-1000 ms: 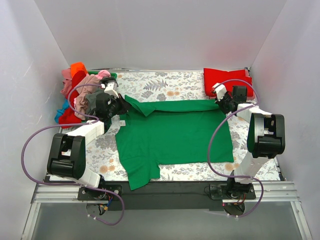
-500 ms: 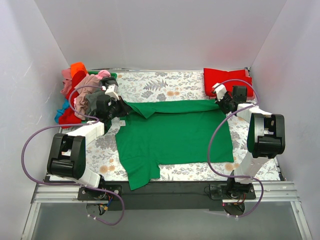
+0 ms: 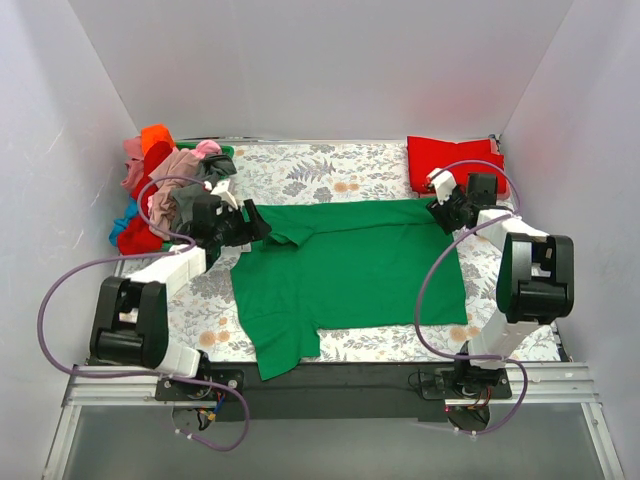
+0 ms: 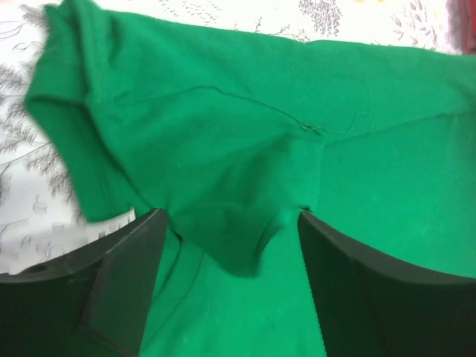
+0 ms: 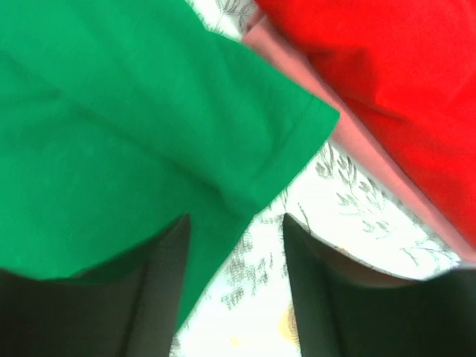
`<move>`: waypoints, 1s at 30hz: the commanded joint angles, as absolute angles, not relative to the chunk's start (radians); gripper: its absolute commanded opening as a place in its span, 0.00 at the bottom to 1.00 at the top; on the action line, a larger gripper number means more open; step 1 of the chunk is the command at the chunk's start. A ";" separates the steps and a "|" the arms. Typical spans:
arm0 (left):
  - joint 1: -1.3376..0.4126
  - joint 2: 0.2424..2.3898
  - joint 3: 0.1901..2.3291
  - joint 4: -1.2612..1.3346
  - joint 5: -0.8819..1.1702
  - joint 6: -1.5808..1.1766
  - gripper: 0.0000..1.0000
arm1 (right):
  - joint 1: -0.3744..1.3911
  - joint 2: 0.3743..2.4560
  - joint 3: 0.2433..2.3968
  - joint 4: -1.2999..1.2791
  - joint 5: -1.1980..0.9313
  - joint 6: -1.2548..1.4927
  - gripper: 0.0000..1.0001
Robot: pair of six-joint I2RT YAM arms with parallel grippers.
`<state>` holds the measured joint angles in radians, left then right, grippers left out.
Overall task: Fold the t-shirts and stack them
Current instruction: Fold the tshirt
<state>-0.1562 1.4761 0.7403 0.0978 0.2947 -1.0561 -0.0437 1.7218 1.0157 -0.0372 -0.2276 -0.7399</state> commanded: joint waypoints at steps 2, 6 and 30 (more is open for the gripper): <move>-0.153 1.248 0.721 0.006 0.215 -1.043 0.78 | -0.072 1.608 0.993 -0.110 -0.230 -0.743 0.80; -0.152 1.125 0.707 -0.073 0.125 -1.103 0.82 | -0.086 1.549 0.968 -0.170 -0.250 -0.698 0.81; -0.156 1.192 0.606 -0.693 0.098 -1.657 0.61 | -0.271 1.506 0.831 -0.632 -0.382 -0.686 0.66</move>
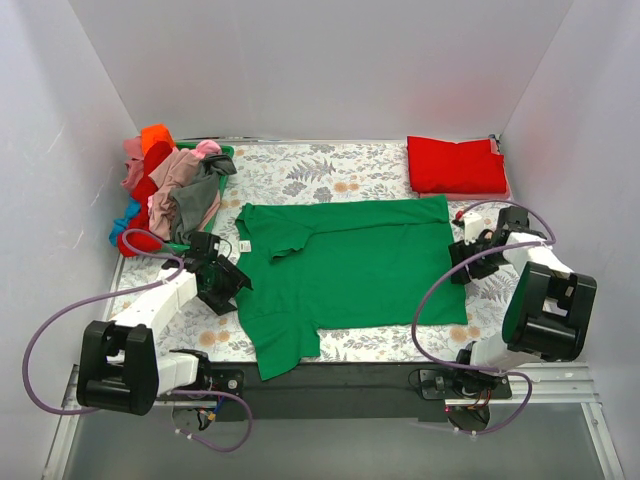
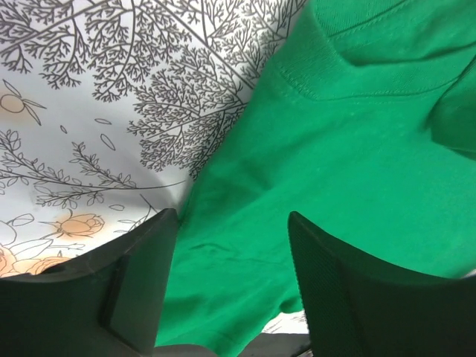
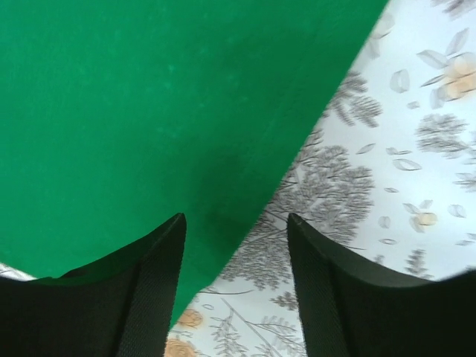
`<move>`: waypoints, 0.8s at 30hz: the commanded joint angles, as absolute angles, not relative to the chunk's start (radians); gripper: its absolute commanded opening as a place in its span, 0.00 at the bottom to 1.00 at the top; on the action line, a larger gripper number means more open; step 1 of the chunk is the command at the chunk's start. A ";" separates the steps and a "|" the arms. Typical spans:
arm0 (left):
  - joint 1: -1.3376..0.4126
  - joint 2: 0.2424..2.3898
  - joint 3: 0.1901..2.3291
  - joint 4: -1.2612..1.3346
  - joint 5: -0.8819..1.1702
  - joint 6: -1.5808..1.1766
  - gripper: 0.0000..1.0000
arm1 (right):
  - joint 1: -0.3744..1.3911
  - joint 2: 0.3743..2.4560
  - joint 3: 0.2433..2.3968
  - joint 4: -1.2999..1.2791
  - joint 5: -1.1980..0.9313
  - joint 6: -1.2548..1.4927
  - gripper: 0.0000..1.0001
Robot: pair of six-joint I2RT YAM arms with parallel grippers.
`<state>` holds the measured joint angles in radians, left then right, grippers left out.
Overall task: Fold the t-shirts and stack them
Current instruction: Fold the tshirt
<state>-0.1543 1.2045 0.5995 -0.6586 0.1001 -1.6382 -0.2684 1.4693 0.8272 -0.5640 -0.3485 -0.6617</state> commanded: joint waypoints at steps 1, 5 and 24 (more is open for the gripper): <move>-0.158 1.193 0.597 -0.686 0.104 -1.655 0.59 | -0.272 1.517 0.830 -0.641 -0.388 -0.687 0.61; -0.169 1.221 0.568 -0.673 0.118 -1.638 0.54 | -0.273 1.560 0.830 -0.666 -0.399 -0.693 0.46; -0.176 1.042 0.584 -0.768 0.239 -1.588 0.10 | -0.396 1.443 0.787 -0.798 -0.212 -0.914 0.01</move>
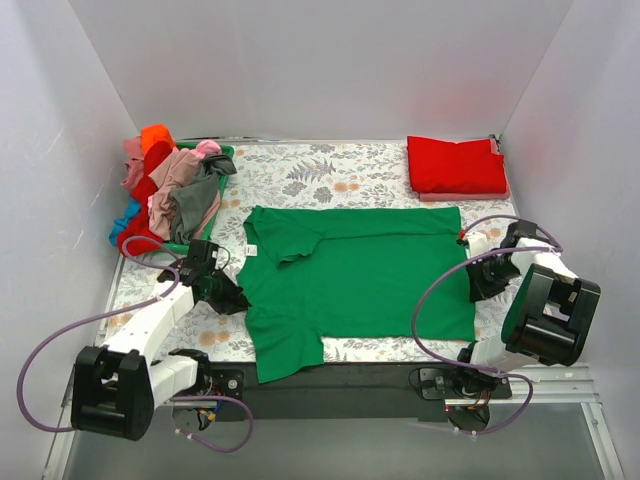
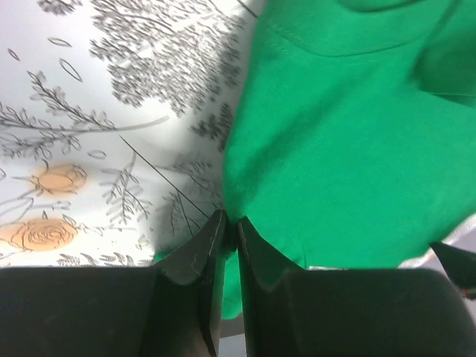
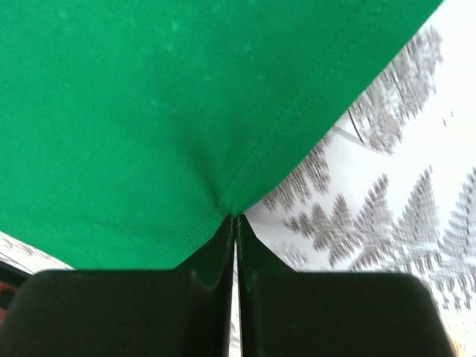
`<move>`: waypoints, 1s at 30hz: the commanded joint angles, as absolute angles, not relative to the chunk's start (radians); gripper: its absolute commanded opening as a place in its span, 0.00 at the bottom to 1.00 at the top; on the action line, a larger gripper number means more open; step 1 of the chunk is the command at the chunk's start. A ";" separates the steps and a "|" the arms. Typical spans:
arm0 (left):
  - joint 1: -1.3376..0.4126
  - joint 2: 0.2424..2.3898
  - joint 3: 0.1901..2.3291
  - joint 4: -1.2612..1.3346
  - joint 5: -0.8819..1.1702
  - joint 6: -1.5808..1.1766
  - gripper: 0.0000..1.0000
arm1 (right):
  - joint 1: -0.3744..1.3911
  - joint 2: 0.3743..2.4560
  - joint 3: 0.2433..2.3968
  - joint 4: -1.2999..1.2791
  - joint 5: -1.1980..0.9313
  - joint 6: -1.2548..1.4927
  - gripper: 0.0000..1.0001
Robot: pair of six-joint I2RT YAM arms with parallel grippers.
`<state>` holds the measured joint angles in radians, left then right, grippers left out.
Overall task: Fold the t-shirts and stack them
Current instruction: Fold the tshirt
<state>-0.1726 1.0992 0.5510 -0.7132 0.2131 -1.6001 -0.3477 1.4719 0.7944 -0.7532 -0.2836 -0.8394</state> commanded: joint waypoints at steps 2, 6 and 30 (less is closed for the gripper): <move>-0.175 1.020 0.598 -0.759 0.248 -1.556 0.11 | -0.426 1.447 0.788 -0.804 -0.207 -0.946 0.01; -0.176 1.049 0.609 -0.634 0.385 -1.451 0.23 | -0.485 1.469 0.814 -0.822 -0.227 -0.983 0.07; -0.170 1.830 1.265 -0.339 0.212 -1.213 0.36 | -0.180 1.707 1.268 -0.887 -0.762 -0.792 0.57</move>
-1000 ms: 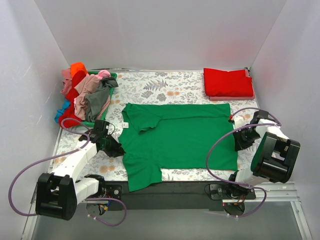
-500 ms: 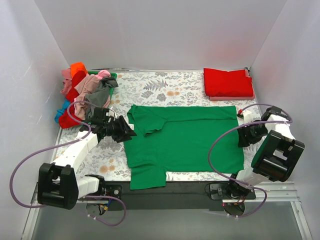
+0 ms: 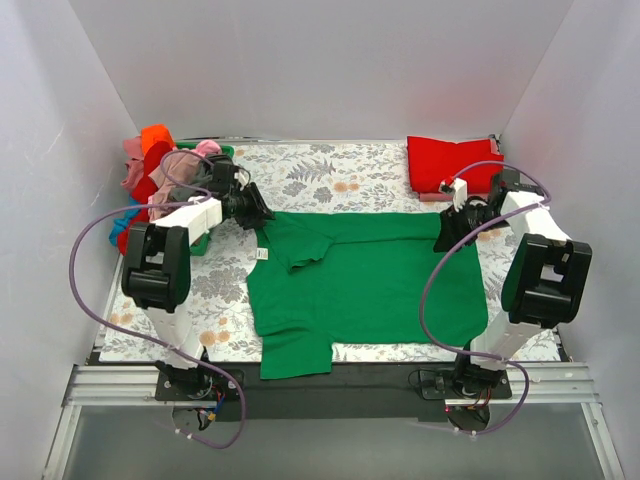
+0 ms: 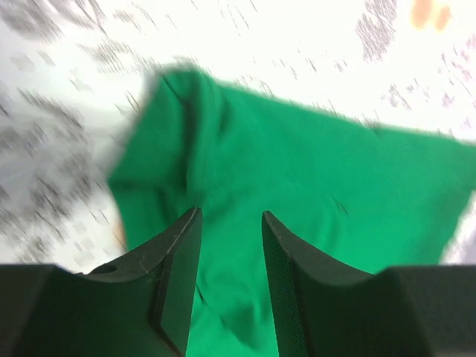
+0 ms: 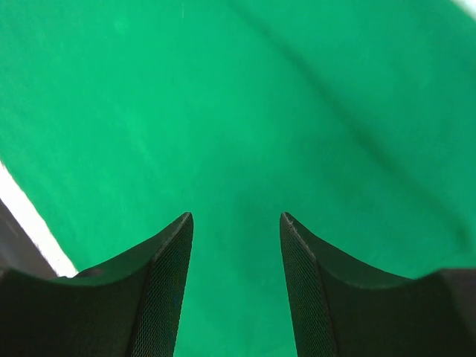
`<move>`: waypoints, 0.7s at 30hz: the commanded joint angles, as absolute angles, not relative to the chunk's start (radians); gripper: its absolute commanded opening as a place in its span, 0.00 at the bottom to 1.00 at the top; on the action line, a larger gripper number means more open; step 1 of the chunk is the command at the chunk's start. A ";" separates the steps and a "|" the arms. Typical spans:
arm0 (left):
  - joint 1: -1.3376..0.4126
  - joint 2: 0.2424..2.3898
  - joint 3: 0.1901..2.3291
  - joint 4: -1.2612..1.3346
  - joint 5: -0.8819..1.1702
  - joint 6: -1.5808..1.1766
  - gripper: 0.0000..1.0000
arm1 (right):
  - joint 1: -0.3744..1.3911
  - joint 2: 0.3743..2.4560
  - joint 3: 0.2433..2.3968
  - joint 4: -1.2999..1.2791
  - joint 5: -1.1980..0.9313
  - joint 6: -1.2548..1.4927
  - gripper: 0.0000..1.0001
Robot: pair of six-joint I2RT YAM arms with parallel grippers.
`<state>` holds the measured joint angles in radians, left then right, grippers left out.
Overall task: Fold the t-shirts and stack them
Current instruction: Fold the tshirt
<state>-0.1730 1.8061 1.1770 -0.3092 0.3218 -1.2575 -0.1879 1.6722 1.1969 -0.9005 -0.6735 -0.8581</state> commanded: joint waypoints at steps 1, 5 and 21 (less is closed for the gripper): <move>-0.169 1.844 1.281 -0.341 0.183 -1.209 0.36 | -0.178 1.718 1.281 -0.885 -0.765 -0.785 0.57; -0.169 1.913 1.351 -0.368 0.161 -1.187 0.35 | -0.173 1.750 1.290 -0.859 -0.761 -0.767 0.57; -0.164 2.051 1.477 -0.408 0.175 -1.178 0.04 | -0.173 1.756 1.249 -0.799 -0.726 -0.738 0.57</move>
